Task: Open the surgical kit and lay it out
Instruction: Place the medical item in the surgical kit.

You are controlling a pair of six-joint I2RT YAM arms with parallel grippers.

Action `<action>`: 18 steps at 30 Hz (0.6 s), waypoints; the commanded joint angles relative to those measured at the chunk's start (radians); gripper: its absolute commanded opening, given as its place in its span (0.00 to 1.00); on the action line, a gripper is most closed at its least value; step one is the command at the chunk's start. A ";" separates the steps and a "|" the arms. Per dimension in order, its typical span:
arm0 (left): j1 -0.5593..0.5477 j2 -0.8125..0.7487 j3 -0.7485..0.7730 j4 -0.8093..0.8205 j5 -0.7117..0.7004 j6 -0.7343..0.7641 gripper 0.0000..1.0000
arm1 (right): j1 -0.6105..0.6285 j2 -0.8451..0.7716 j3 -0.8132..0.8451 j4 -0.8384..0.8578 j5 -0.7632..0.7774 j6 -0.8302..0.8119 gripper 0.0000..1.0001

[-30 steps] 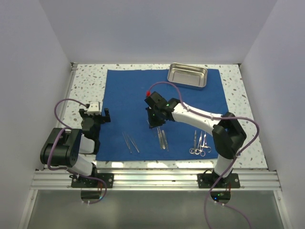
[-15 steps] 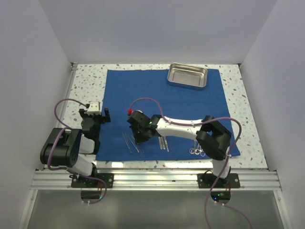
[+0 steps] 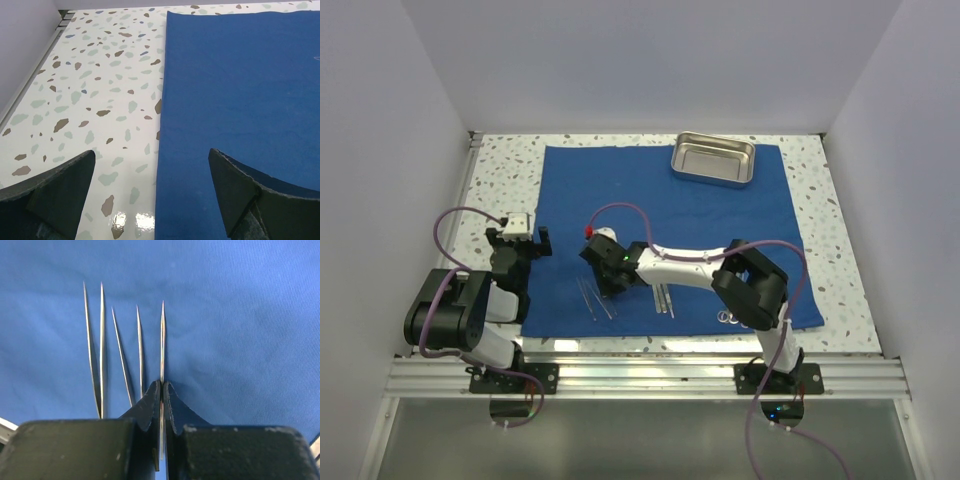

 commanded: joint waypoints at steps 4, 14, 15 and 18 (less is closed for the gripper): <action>-0.003 -0.019 0.018 0.055 -0.005 0.012 1.00 | 0.004 0.003 0.089 -0.020 0.038 -0.008 0.36; -0.003 -0.019 0.019 0.055 -0.005 0.012 1.00 | 0.012 -0.212 0.069 -0.169 0.082 -0.034 0.82; -0.003 -0.018 0.018 0.057 -0.003 0.012 1.00 | 0.012 -0.235 0.072 -0.181 0.094 -0.048 0.82; -0.003 -0.015 0.018 0.066 -0.006 0.013 1.00 | 0.012 -0.338 0.095 -0.246 0.127 -0.078 0.82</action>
